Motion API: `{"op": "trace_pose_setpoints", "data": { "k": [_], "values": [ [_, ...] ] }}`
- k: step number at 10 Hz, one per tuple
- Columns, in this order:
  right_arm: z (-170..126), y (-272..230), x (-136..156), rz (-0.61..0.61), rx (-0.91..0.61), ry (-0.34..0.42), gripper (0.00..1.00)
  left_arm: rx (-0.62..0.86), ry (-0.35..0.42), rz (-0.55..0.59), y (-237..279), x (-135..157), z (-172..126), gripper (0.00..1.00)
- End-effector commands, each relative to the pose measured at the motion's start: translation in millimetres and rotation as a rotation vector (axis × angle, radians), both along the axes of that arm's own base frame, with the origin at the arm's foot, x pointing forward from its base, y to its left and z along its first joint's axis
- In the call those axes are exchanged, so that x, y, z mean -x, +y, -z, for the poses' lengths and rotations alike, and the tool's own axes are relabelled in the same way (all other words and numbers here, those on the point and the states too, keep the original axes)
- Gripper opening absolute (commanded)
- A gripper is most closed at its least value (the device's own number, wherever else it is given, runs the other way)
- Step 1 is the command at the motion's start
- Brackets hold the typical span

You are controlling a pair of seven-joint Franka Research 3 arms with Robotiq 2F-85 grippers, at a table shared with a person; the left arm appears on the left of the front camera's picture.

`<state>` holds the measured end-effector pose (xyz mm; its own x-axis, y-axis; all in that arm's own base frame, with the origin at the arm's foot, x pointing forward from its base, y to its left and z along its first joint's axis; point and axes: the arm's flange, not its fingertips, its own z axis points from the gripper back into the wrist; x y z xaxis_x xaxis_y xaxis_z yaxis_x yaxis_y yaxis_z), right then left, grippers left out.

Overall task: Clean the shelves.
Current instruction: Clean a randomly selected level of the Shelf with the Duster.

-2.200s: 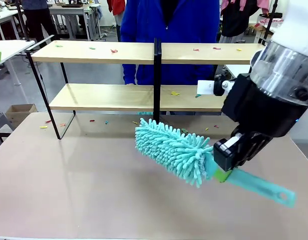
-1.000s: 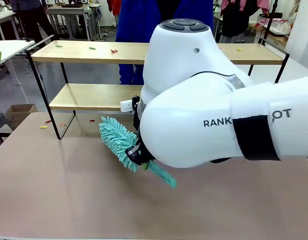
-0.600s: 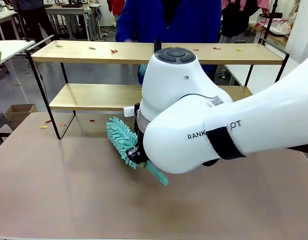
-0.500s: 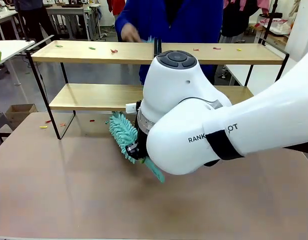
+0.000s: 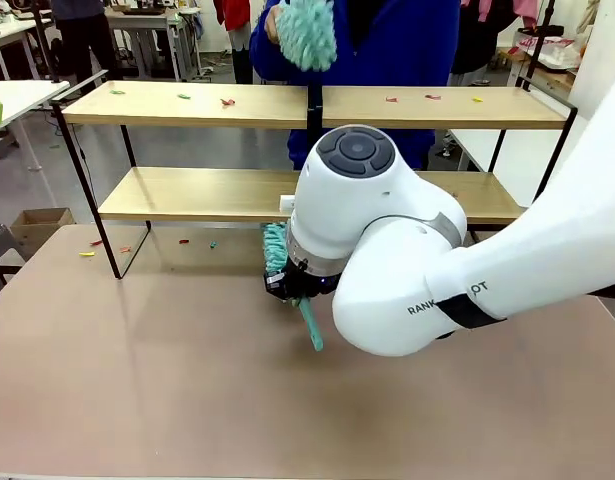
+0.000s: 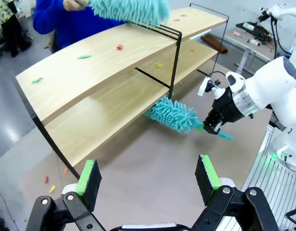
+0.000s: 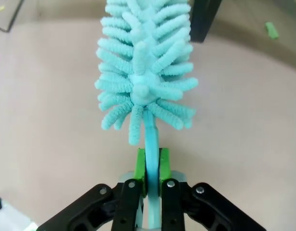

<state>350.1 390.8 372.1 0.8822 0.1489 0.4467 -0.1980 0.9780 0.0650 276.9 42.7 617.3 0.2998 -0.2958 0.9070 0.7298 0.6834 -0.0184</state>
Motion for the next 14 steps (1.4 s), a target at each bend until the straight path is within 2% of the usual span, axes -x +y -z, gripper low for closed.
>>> {"op": "trace_pose_setpoints", "data": {
  "k": [1,4,8,14],
  "values": [
    [28.7,37.5,-17.2,0.043,-0.006,-0.076,0.12,0.005,-0.007,0.015,0.0,-0.8,1.2,1.00],
    [46.5,51.5,-38.1,0.053,0.009,-0.051,0.12,0.005,-0.007,0.015,0.0,-0.8,1.2,1.00],
    [50.6,63.0,-58.4,0.108,0.003,0.002,0.12,0.005,-0.007,0.015,0.0,-0.8,1.2,1.00],
    [39.4,79.1,-75.5,-0.003,0.004,0.036,0.12,0.005,-0.007,0.015,0.0,-0.8,1.2,1.00]
  ]
}}
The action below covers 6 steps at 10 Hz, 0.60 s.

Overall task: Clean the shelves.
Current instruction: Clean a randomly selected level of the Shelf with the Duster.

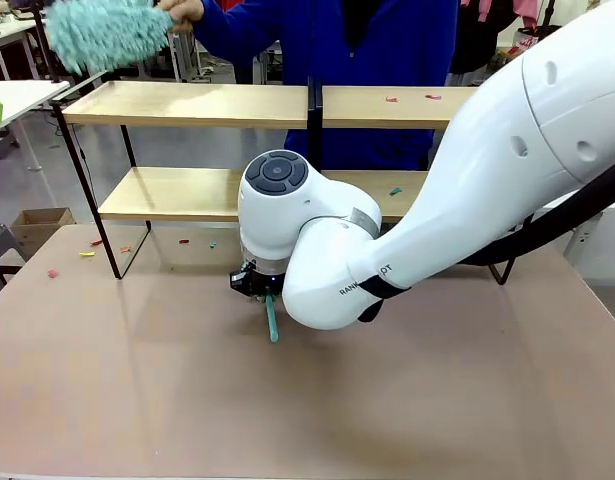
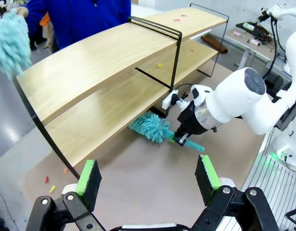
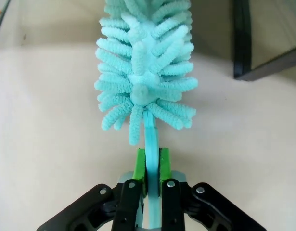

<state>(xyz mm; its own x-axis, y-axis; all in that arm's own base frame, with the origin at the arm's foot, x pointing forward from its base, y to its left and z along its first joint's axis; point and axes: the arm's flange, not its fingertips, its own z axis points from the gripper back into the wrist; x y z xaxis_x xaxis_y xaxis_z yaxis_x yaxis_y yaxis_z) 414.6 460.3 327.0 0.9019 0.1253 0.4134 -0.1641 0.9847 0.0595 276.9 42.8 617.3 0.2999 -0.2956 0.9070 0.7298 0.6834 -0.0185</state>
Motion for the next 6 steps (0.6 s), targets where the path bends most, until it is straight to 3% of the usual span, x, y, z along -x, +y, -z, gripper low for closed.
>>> {"op": "trace_pose_setpoints", "data": {
  "k": [1,6],
  "values": [
    [-10.2,18.1,-15.1,-0.063,-0.008,0.001,0.12,0.004,-0.007,0.015,0.0,-0.8,1.2,1.00],
    [-18.7,69.8,-21.2,-0.173,0.049,0.055,0.12,0.004,-0.007,0.015,0.0,-0.8,1.2,1.00]
  ]
}}
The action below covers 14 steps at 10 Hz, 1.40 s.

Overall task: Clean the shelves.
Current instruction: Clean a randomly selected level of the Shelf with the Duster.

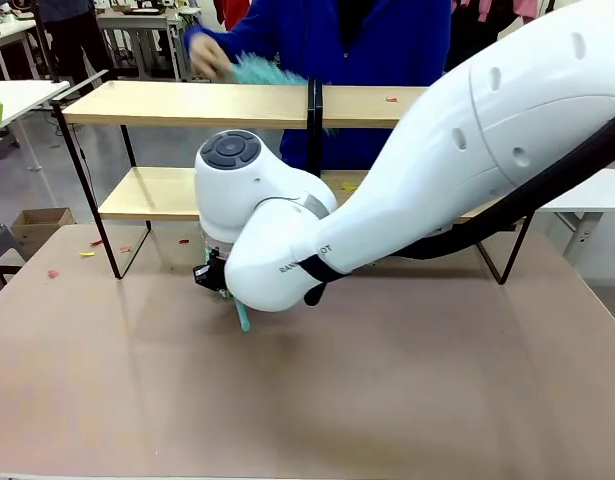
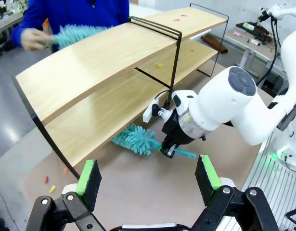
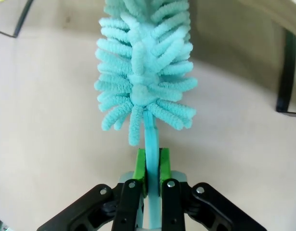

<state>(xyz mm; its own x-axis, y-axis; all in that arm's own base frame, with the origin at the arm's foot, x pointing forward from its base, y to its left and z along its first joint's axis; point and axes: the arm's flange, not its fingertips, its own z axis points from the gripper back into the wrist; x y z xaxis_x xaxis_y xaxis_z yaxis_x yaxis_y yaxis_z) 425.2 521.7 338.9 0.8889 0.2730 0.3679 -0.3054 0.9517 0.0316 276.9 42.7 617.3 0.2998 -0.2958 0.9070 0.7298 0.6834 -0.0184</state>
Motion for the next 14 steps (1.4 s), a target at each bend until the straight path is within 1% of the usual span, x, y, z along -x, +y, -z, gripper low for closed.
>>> {"op": "trace_pose_setpoints", "data": {
  "k": [1,3,7,10,11,12,14],
  "values": [
    [-9.6,16.5,-9.5,-0.045,0.010,0.011,0.12,0.005,-0.007,0.014,0.0,-0.8,1.2,1.00],
    [-14.7,30.3,-10.6,-0.061,0.022,0.009,0.12,0.005,-0.007,0.014,0.0,-0.8,1.2,1.00],
    [-21.1,58.5,-8.8,-0.111,0.023,0.036,0.12,0.005,-0.007,0.014,0.0,-0.8,1.2,1.00],
    [-31.5,77.0,-3.6,-0.208,-0.025,0.100,0.12,0.005,-0.007,0.014,0.0,-0.8,1.2,1.00],
    [-31.2,79.9,-2.1,-0.252,-0.055,0.142,0.12,0.005,-0.007,0.014,0.0,-0.8,1.2,1.00],
    [-33.1,78.3,-1.8,-0.295,-0.118,0.184,0.12,0.005,-0.007,0.014,0.0,-0.8,1.2,1.00],
    [-34.1,69.6,-4.3,-0.378,-0.275,0.210,0.12,0.005,-0.007,0.014,0.0,-0.8,1.2,1.00]
  ]
}}
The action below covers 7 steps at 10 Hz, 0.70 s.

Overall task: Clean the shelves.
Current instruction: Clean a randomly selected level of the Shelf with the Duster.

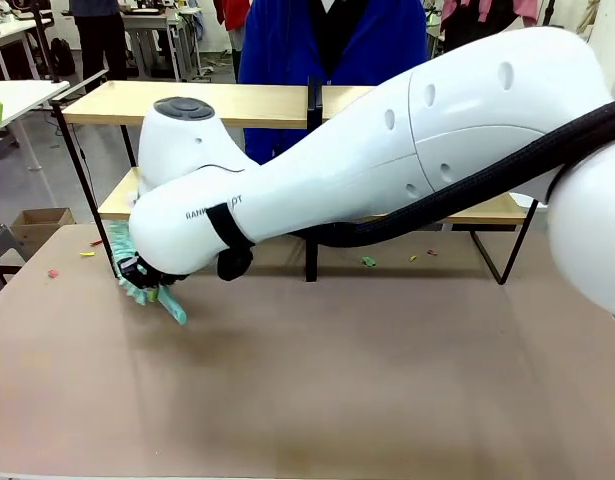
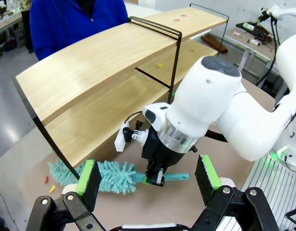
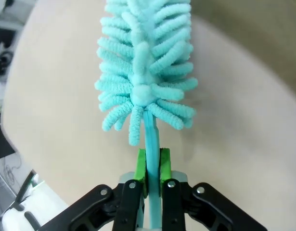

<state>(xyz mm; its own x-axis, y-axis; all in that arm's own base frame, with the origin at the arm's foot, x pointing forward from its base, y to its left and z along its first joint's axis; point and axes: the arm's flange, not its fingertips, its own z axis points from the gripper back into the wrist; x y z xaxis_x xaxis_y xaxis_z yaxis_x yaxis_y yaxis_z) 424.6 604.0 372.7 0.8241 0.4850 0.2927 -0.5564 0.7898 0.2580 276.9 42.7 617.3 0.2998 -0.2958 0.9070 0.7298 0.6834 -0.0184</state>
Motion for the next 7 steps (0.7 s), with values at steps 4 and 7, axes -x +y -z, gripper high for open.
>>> {"op": "trace_pose_setpoints", "data": {
  "k": [4,7],
  "values": [
    [-10.1,-48.5,0.3,0.016,-0.127,0.006,0.12,0.005,-0.007,0.014,0.1,-0.8,1.2,1.00],
    [-13.9,-73.1,14.5,0.025,-0.104,0.018,0.12,0.005,-0.007,0.014,0.1,-0.8,1.2,1.00]
  ]
}}
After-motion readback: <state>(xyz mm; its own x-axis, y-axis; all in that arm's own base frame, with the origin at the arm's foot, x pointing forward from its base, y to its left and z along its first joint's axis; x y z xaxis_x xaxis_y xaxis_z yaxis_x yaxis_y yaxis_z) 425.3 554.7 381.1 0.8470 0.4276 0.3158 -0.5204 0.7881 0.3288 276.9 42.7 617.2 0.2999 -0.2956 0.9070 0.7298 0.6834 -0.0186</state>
